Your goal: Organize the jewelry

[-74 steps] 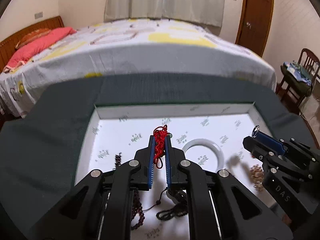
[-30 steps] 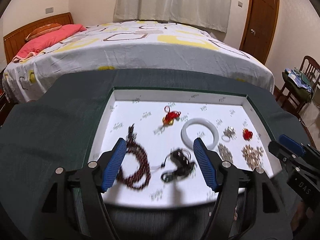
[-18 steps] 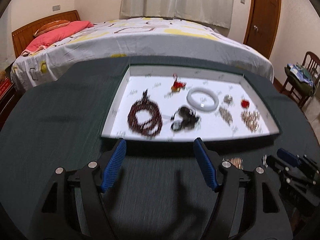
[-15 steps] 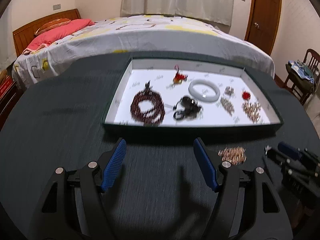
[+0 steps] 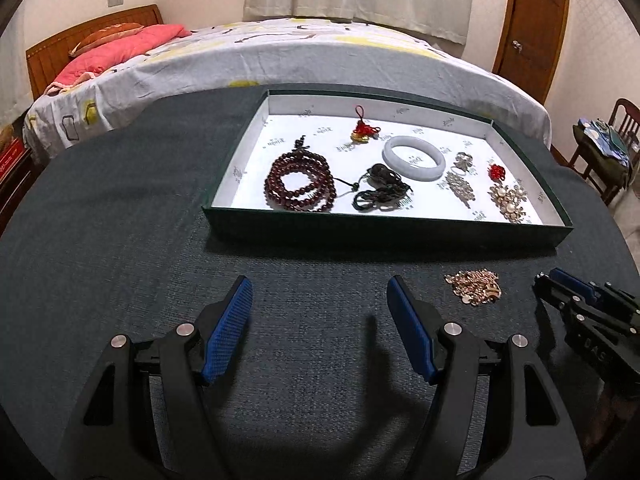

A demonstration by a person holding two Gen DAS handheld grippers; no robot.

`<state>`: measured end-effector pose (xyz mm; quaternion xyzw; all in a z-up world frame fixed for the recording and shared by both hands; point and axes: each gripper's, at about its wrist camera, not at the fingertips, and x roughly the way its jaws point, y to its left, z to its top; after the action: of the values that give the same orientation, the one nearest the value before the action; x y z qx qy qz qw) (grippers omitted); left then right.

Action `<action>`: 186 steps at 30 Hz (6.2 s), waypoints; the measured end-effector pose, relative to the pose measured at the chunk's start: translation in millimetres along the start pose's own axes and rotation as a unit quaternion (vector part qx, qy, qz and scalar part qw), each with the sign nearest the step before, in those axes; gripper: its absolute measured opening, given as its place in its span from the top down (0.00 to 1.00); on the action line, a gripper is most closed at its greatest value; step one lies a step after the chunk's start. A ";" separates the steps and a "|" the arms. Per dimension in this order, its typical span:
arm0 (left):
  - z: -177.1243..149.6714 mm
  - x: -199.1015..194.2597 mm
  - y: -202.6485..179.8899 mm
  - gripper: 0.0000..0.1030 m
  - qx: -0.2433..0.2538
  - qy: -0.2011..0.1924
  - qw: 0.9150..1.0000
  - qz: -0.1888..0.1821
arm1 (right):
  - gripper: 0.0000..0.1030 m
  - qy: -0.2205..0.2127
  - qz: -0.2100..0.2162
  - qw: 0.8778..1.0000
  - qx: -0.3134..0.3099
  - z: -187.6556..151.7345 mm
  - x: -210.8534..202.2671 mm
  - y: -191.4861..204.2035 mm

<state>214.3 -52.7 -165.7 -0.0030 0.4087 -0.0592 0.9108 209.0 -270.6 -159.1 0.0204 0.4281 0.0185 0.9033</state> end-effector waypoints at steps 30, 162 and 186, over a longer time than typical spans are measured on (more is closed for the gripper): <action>2.1 31.1 -98.3 0.34 0.064 0.032 0.996 -0.054 | 0.78 -0.020 -0.004 0.997 0.068 -16.1 -31.8 -60.4; 166.8 134.0 0.1 0.88 0.035 0.027 0.999 0.010 | 0.78 0.028 0.000 0.999 0.026 174.1 112.0 -30.0; 166.8 119.1 -7.8 0.18 0.043 -0.009 0.999 0.027 | 0.28 -0.009 -0.017 0.999 0.032 167.8 97.1 -32.8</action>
<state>416.2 -80.8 -142.8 0.0469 0.3972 -0.0523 0.9150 400.9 -301.9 -129.7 0.0425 0.4203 -0.0112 0.9063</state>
